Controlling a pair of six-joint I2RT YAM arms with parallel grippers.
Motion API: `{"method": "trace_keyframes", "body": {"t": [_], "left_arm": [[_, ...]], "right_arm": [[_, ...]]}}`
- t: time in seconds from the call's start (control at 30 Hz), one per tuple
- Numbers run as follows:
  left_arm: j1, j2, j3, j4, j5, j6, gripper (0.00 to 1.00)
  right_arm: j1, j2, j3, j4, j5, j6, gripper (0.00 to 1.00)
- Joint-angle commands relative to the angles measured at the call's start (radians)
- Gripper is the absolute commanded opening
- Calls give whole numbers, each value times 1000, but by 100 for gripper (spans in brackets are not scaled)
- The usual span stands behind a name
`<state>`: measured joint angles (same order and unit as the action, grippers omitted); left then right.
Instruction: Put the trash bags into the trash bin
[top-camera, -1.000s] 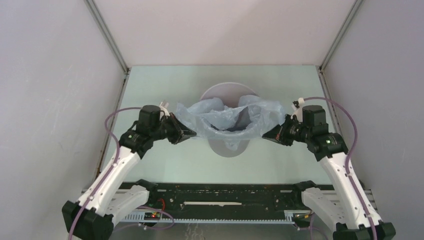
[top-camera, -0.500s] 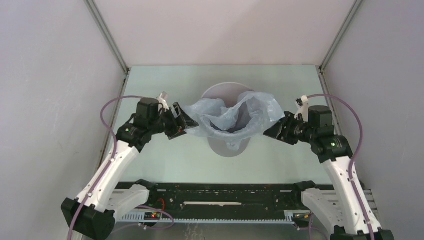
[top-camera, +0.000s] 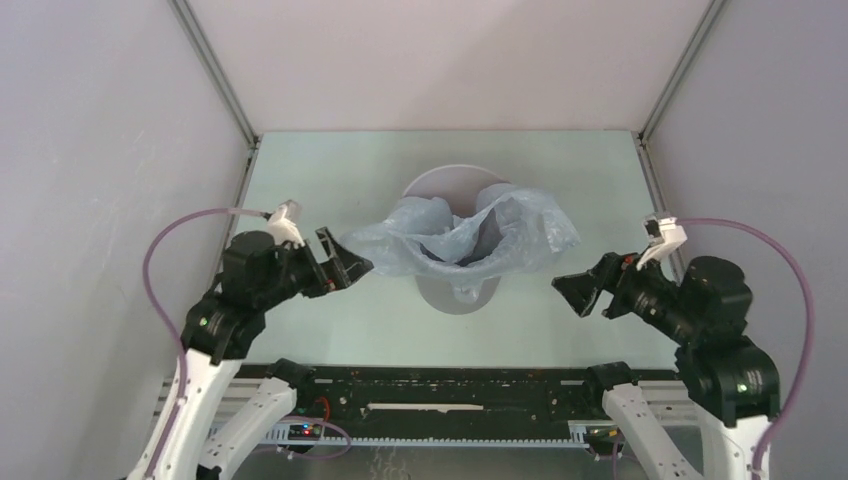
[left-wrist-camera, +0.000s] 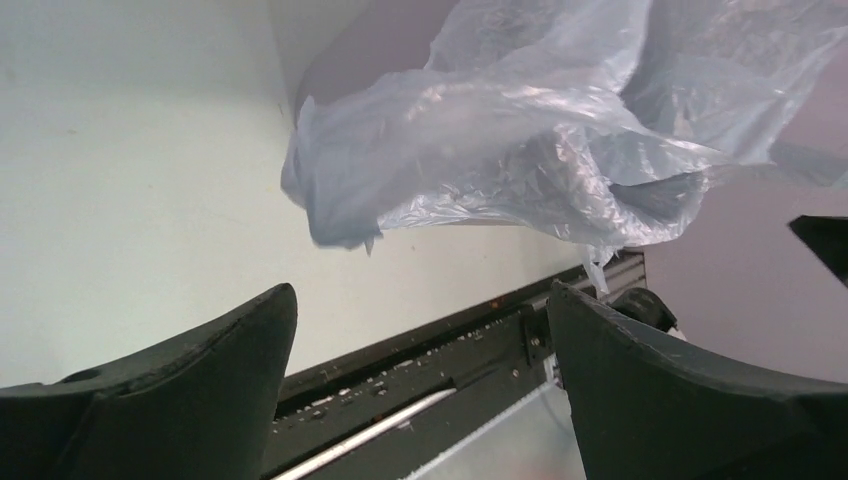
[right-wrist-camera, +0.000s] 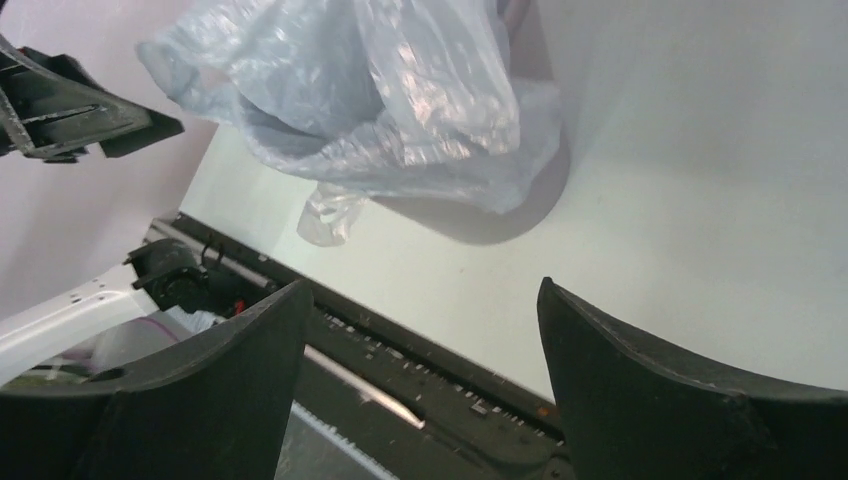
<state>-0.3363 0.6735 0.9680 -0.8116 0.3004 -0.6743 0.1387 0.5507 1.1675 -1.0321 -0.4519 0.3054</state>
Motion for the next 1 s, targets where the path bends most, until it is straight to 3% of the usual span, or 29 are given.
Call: {"method": "trace_keyframes", "body": {"t": [0.0,0.17,0.3,0.5,0.7,0.8,0.97], "left_arm": [[8,-54,134,-32,-131,83,100],[9,23,307,-43,-226,165,100],[13,98,376,-1,-184,185,100],[20,123,342,138,-19,275,100],[19,237,349,113,149,447,100],[20,256,314,202,281,507,100],[18,305,325,209,345,650,100]], "right_arm": [[-2,12,138,-29,68,-161,92],[-1,99,286,-32,77,-368,96],[15,192,366,25,82,-391,96],[90,299,363,161,31,-388,93],[251,438,468,109,184,-534,93],[285,484,488,93,186,-620,91],[305,542,500,115,170,-720,89]]}}
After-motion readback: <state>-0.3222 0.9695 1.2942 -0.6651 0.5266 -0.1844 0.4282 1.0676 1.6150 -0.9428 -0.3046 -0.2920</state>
